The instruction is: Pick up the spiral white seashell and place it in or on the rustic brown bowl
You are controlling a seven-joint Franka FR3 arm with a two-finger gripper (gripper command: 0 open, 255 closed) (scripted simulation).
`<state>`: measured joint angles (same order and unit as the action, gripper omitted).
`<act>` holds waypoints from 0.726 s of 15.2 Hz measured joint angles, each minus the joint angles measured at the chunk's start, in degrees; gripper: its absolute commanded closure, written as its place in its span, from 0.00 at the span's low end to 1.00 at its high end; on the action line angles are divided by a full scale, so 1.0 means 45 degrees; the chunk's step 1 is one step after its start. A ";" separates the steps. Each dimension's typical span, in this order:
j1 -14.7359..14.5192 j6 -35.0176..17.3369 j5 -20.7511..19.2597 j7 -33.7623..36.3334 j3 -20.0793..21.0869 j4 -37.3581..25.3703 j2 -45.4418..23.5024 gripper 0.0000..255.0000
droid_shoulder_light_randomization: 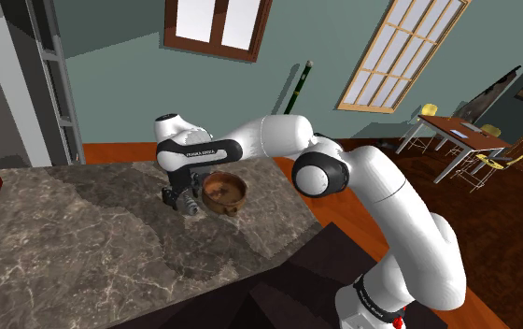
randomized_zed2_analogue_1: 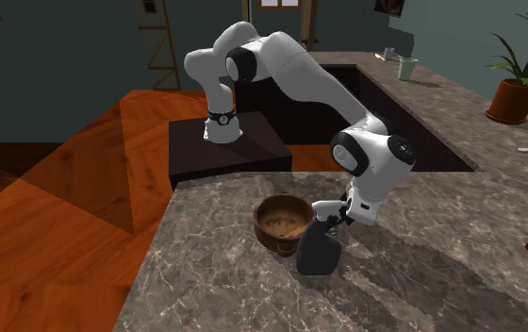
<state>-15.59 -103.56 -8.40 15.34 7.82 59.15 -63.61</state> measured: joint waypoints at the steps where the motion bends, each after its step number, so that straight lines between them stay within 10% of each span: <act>1: 0.0000 -0.0025 -0.0001 0.0004 0.0003 0.0037 0.0021 0.00; 3: -0.0001 -0.0032 0.0000 0.0006 0.0005 0.0045 0.0024 0.00; 4: -0.0002 -0.0036 -0.0001 0.0008 0.0005 0.0045 0.0022 1.00; 11: -0.0009 -0.0005 -0.0002 0.0022 -0.0002 -0.0008 -0.0004 1.00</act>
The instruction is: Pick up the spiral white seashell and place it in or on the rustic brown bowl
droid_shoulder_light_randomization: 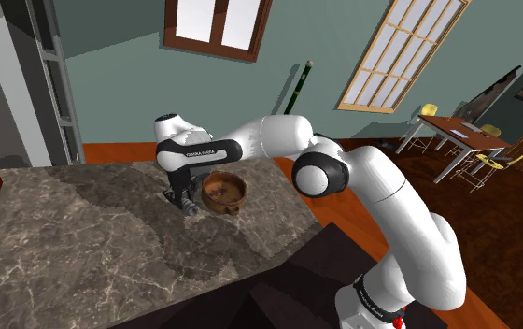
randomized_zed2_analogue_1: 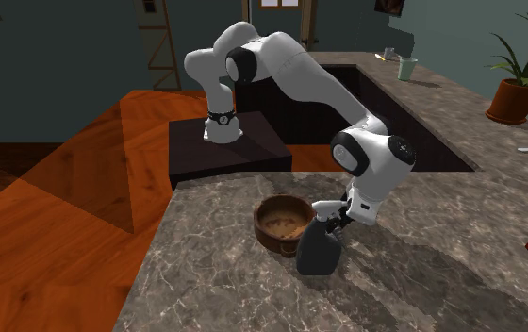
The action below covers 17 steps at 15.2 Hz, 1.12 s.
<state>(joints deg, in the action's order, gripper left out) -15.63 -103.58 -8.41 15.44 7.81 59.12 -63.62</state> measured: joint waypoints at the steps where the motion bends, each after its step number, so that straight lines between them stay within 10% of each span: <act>1: 0.0000 -0.0009 -0.0001 0.0004 -0.0001 0.0010 0.0004 1.00; 17: 0.0103 0.1024 0.0098 -0.0040 0.0103 0.0564 0.1550 1.00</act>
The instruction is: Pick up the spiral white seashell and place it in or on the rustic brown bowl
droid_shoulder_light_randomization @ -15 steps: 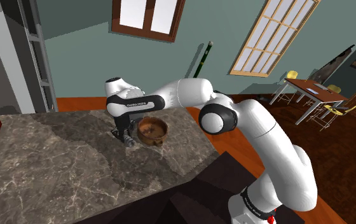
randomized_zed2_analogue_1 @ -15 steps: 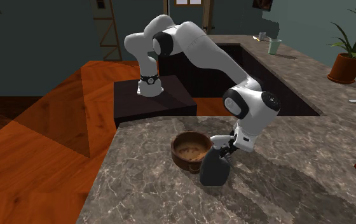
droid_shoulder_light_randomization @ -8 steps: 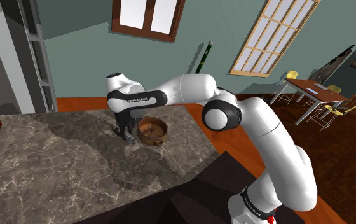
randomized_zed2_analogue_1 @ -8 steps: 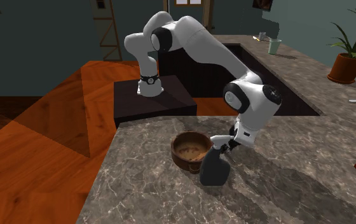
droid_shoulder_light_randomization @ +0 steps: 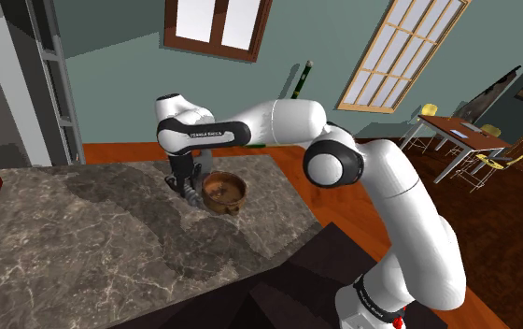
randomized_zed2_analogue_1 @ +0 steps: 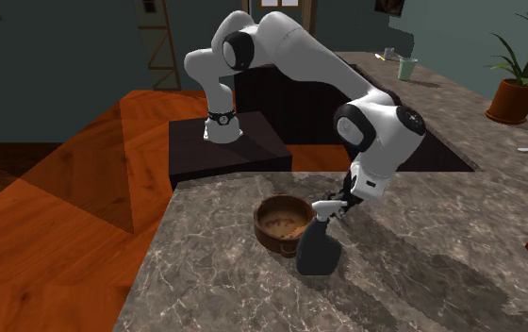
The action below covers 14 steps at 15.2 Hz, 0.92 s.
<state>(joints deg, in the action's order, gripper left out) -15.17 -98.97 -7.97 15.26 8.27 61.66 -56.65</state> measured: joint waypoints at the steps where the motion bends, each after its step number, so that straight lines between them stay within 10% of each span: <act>1: -0.0007 0.0131 0.0010 0.0001 0.0009 -0.0054 0.0082 1.00; 14: 0.0023 0.1554 0.0101 -0.0089 0.0076 -0.0479 0.1084 1.00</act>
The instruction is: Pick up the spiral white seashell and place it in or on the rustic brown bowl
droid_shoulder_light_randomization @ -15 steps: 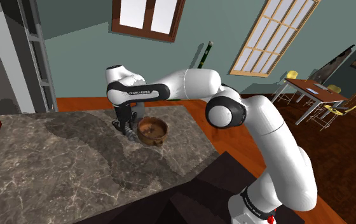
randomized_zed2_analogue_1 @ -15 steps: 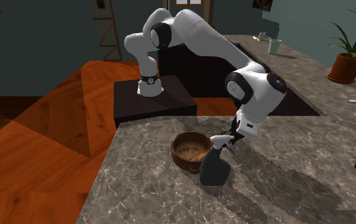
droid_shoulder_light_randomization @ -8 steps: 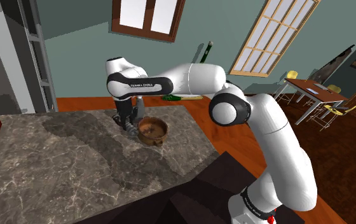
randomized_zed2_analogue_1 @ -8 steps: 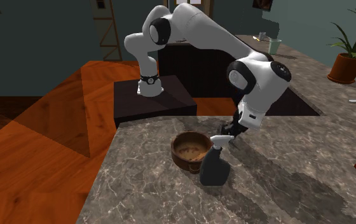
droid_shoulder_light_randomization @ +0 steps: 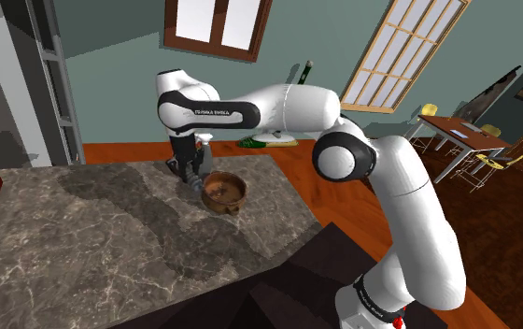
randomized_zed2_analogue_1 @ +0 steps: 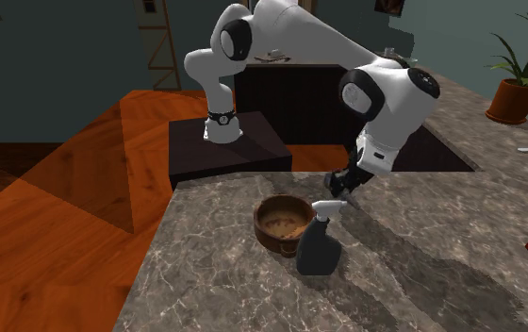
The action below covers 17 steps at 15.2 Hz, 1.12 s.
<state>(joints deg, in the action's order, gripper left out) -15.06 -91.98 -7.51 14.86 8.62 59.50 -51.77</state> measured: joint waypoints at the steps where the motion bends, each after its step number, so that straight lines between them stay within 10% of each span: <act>1: -0.0029 0.0184 0.0007 0.0010 0.0006 -0.0186 0.0002 1.00; 11: 0.1869 -0.2466 -0.0045 -0.1483 -0.0296 0.6218 0.3817 1.00; 17: 0.2206 -0.3294 -0.0134 -0.1817 -0.0441 0.7111 0.3912 1.00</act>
<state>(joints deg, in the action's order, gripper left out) -5.13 -106.80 -8.11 6.68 6.63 91.50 -34.17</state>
